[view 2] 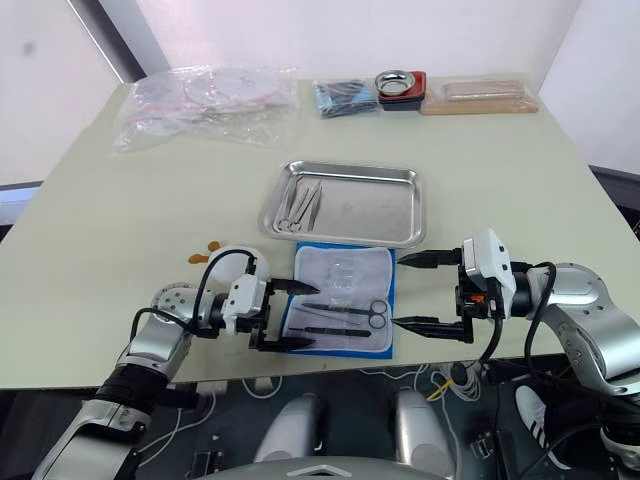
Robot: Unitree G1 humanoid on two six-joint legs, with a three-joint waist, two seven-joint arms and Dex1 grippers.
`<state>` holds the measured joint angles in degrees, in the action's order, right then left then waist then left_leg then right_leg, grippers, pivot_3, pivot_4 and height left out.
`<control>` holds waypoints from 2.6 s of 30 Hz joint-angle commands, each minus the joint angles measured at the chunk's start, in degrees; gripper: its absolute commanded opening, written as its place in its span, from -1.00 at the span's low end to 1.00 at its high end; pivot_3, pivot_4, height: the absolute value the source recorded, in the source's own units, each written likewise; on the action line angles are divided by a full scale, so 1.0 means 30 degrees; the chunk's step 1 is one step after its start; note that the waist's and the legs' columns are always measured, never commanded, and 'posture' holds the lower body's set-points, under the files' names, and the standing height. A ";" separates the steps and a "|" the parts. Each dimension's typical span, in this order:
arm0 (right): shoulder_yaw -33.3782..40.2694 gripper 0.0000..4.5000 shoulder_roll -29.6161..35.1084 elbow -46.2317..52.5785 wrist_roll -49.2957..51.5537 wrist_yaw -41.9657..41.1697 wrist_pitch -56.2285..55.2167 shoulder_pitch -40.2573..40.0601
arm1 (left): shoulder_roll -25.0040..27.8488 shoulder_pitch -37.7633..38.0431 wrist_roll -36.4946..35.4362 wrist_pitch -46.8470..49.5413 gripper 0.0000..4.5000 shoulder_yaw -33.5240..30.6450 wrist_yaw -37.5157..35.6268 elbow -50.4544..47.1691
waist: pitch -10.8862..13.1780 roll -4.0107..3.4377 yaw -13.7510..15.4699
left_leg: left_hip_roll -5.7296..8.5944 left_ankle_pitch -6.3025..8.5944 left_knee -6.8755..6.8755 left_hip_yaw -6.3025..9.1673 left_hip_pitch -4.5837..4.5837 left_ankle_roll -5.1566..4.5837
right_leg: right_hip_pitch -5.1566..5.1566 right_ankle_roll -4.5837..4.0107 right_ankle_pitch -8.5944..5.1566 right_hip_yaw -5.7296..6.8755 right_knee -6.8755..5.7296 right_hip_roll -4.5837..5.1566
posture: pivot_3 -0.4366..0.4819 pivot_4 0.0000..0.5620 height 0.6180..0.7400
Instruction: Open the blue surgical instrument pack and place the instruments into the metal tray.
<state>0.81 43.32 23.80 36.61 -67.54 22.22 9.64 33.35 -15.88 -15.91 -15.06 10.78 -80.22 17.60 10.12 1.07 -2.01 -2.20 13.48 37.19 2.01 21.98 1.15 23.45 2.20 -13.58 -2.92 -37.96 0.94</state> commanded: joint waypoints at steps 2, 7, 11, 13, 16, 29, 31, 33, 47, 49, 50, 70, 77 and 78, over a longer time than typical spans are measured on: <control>-0.0473 1.00 -0.0052 0.0432 -0.0939 0.0783 -0.0082 0.0386 | 0.0110 0.0313 0.1586 0.0395 0.98 0.0815 0.0361 0.2015 | -0.0037 -0.0031 -0.0004 | 0.0001 0.0000 0.0001 -0.0008 -0.0008 0.0000 | -0.0001 0.0002 0.0001 -0.0024 -0.0001 -0.0011 | -0.05 -0.47 1.00; -0.1929 1.00 -0.0660 -0.0044 -0.2499 0.1793 -0.0030 0.1364 | -0.0066 0.0240 0.1664 0.0231 0.98 0.1134 0.0424 0.2580 | -0.0117 -0.0140 -0.0096 | 0.0000 -0.0001 0.0001 -0.0021 -0.0029 -0.0002 | -0.0002 0.0003 0.0002 -0.0042 -0.0007 -0.0020 | -0.05 -0.47 1.00; -0.3387 1.00 -0.1132 -0.0502 -0.4058 0.2491 0.0052 0.1965 | -0.0211 0.0167 0.1691 0.0236 0.98 0.1276 0.0418 0.2750 | -0.0205 -0.0196 -0.0073 | 0.0001 -0.0002 0.0000 -0.0022 -0.0032 -0.0003 | -0.0003 0.0004 0.0002 -0.0052 -0.0007 -0.0027 | -0.05 -0.47 1.00; -0.4195 1.00 -0.1621 -0.0882 -0.4739 0.2745 -0.0137 0.2331 | -0.0303 0.0115 0.1695 0.0258 0.98 0.1288 0.0469 0.2798 | -0.0221 -0.0215 -0.0065 | 0.0005 -0.0002 -0.0001 -0.0023 -0.0026 -0.0003 | -0.0003 0.0004 0.0002 -0.0057 -0.0006 -0.0027 | -0.05 -0.47 1.00; -0.5178 1.00 -0.2226 -0.1556 -0.5786 0.3097 -0.0257 0.2805 | -0.0408 0.0056 0.1745 0.0250 0.98 0.1320 0.0531 0.2924 | -0.0245 -0.0246 -0.0030 | 0.0013 -0.0002 -0.0003 -0.0025 -0.0026 -0.0003 | -0.0003 0.0004 0.0002 -0.0071 -0.0006 -0.0028 | -0.05 -0.47 1.00; -0.7767 1.00 -0.3850 -0.4987 -0.9800 0.4402 -0.0659 0.4304 | -0.0515 0.0102 0.1914 -0.0021 0.98 0.1310 0.0617 0.3198 | -0.0322 -0.0297 -0.0023 | 0.0025 -0.0004 0.0000 -0.0022 -0.0023 -0.0006 | -0.0004 0.0004 0.0002 -0.0095 -0.0004 -0.0035 | -0.05 -0.47 1.00; -0.8295 1.00 -0.3645 -0.5437 -1.0692 0.4477 -0.0292 0.4427 | -0.0472 0.0085 0.1944 -0.0079 0.98 0.1281 0.0623 0.3273 | -0.0330 -0.0303 -0.0024 | 0.0026 -0.0004 0.0000 -0.0022 -0.0023 -0.0006 | -0.0005 0.0004 0.0002 -0.0096 -0.0005 -0.0035 | -0.05 -0.47 1.00; -0.8438 1.00 -0.3655 -0.5467 -1.0900 0.4418 0.0260 0.4463 | -0.0444 0.0084 0.1955 -0.0108 0.98 0.1260 0.0631 0.3307 | -0.0363 -0.0325 -0.0056 | 0.0026 -0.0004 0.0000 -0.0022 -0.0023 -0.0006 | -0.0003 0.0003 0.0002 -0.0096 -0.0004 -0.0036 | -0.05 -0.47 1.00; -0.8954 -0.98 -0.3648 -0.4912 -1.0370 0.2943 0.1480 0.4233 | -0.0433 0.0175 0.1956 0.0009 1.00 0.1292 0.0710 0.3201 | -0.0453 -0.0260 -0.0079 | 0.0016 -0.0004 -0.0002 -0.0019 -0.0039 -0.0006 | -0.0005 0.0002 -0.0001 -0.0099 -0.0001 -0.0042 | -0.05 -0.47 1.00; -0.8841 -0.98 -0.3858 -0.5069 -1.0312 0.2971 0.0872 0.4252 | -0.0450 0.0143 0.1981 0.0036 1.00 0.1300 0.0755 0.3224 | -0.0454 -0.0259 -0.0078 | 0.0016 -0.0004 -0.0001 -0.0019 -0.0038 -0.0005 | -0.0005 0.0002 -0.0002 -0.0098 0.0002 -0.0040 | -0.05 -0.47 1.00; -0.8729 -0.98 -0.4039 -0.5179 -1.0341 0.3156 0.0478 0.4267 | -0.0459 0.0112 0.2031 0.0043 1.00 0.1317 0.0808 0.3242 | -0.0455 -0.0259 -0.0076 | 0.0016 -0.0004 -0.0002 -0.0019 -0.0038 -0.0005 | -0.0004 0.0001 -0.0002 -0.0098 0.0002 -0.0039 | -0.05 -0.47 1.00; -0.9543 -0.98 -0.3152 -0.1906 -1.0743 0.1705 0.2798 0.6335 | -0.1073 0.0019 0.2299 0.0029 1.00 0.1383 0.1379 0.3556 | -0.0433 -0.0290 0.0127 | 0.0035 -0.0002 -0.0009 -0.0014 -0.0019 -0.0003 | 0.0007 0.0003 -0.0006 -0.0083 0.0040 0.0001 | -0.05 -0.47 1.00; -1.0219 -0.98 -0.2235 -0.1446 -1.1479 0.1254 0.4020 0.7353 | -0.1184 0.0038 0.2371 0.0001 1.00 0.1369 0.1458 0.3617 | -0.0430 -0.0305 0.0358 | 0.0035 -0.0002 -0.0017 -0.0011 -0.0003 -0.0002 | 0.0024 0.0003 -0.0007 -0.0067 0.0064 0.0012 | -0.05 -0.47 1.00; -1.0280 -0.98 -0.2119 -0.1397 -1.1536 0.1207 0.4149 0.7432 | -0.1190 0.0038 0.2375 0.0003 1.00 0.1362 0.1468 0.3626 | -0.0430 -0.0306 0.0372 | 0.0035 -0.0002 -0.0022 -0.0010 0.0000 -0.0002 | 0.0030 0.0003 -0.0008 -0.0066 0.0065 0.0013 | -0.05 -0.47 1.00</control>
<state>-30.55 36.17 17.07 2.30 -63.12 34.07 30.58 29.86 -17.96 -14.45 -16.56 12.00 -78.29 23.16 8.83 0.16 -0.89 -2.09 13.48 37.12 1.98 21.97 1.15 23.55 2.21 -13.60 -3.11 -37.76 0.98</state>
